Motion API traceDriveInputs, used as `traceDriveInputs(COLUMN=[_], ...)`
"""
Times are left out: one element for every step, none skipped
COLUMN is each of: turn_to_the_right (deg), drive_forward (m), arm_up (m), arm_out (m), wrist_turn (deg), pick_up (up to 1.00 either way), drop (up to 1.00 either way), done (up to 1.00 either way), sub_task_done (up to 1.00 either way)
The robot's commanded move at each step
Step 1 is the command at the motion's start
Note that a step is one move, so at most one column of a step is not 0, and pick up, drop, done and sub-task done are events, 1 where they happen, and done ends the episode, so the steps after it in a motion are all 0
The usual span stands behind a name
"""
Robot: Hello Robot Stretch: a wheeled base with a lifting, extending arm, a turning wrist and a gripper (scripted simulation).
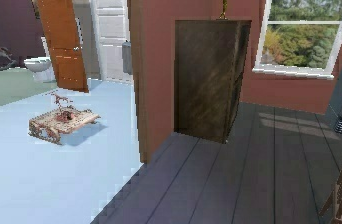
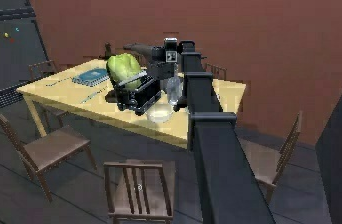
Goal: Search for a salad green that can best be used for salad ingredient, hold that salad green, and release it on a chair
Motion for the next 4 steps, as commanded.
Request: traceDriveInputs(turn_to_the_right=[0.0,0.0,0.0,0.0], drive_forward=[0.0,0.0,0.0,0.0], arm_up=[0.0,-0.42,-0.5,0.0], arm_out=[0.0,0.0,0.0,0.0], wrist_turn=[12.0,0.0,0.0,0.0], pick_up=[0.0,0.0,0.0,0.0], drop=[0.0,0.0,0.0,1.0], done=[0.0,0.0,0.0,0.0], sub_task_done=[0.0,0.0,0.0,0.0])
